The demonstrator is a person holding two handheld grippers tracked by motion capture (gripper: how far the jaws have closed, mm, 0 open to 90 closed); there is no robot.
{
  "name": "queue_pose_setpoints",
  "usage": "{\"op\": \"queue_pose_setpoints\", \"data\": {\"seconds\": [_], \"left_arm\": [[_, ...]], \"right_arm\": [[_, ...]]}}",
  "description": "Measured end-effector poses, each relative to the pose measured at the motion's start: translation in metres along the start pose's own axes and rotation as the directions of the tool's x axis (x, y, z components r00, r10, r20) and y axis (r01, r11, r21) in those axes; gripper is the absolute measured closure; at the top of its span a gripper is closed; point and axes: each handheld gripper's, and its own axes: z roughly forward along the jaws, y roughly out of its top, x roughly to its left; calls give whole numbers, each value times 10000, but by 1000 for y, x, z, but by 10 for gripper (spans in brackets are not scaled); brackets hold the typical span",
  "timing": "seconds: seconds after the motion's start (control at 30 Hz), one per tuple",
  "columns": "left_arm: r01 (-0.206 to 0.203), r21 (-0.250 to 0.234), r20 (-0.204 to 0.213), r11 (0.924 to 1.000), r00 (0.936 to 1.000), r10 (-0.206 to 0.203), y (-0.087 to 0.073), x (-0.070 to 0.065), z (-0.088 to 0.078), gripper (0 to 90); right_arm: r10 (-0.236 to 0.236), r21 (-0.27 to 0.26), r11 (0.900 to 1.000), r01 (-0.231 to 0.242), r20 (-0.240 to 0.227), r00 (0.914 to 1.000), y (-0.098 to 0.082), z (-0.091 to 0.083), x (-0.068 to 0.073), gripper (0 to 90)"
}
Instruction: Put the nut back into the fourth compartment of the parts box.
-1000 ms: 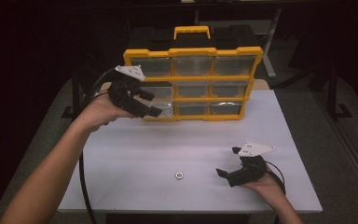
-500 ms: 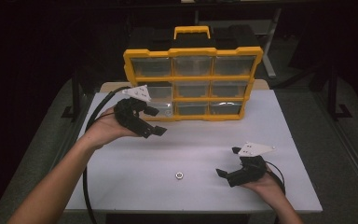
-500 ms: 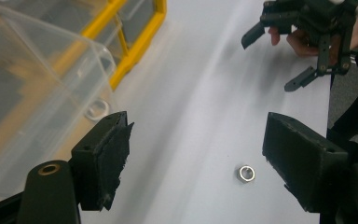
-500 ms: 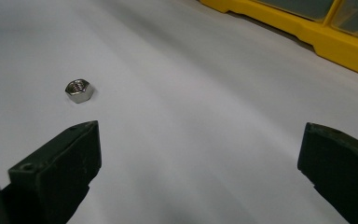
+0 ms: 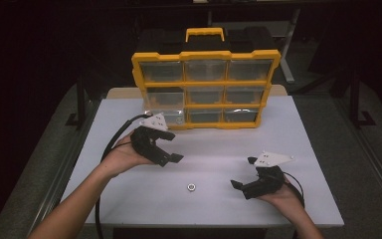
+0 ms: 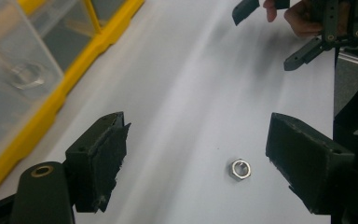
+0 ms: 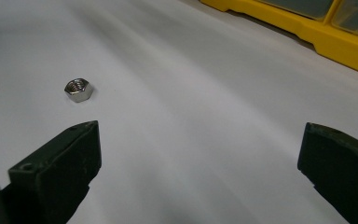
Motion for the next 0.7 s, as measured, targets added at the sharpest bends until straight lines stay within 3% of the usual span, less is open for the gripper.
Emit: {"op": "queue_pose_setpoints", "data": {"seconds": [0.13, 0.43, 0.7], "left_arm": [[124, -121, 60, 9998, 9999, -123, -11, -3, 10, 199], [-168, 87, -58, 9998, 9998, 169, -28, -11, 32, 198], [-144, 136, 45, 9998, 9999, 143, -39, -26, 53, 212]], "right_arm": [[1, 21, 10000, -1, -39, 10000, 0, 0, 1, 0], [30, -3, 10000, -30, -49, 10000, -1, 1, 0, 0], [72, 3, 10000, -72, -50, 10000, -1, 0, 0, 0]]}}
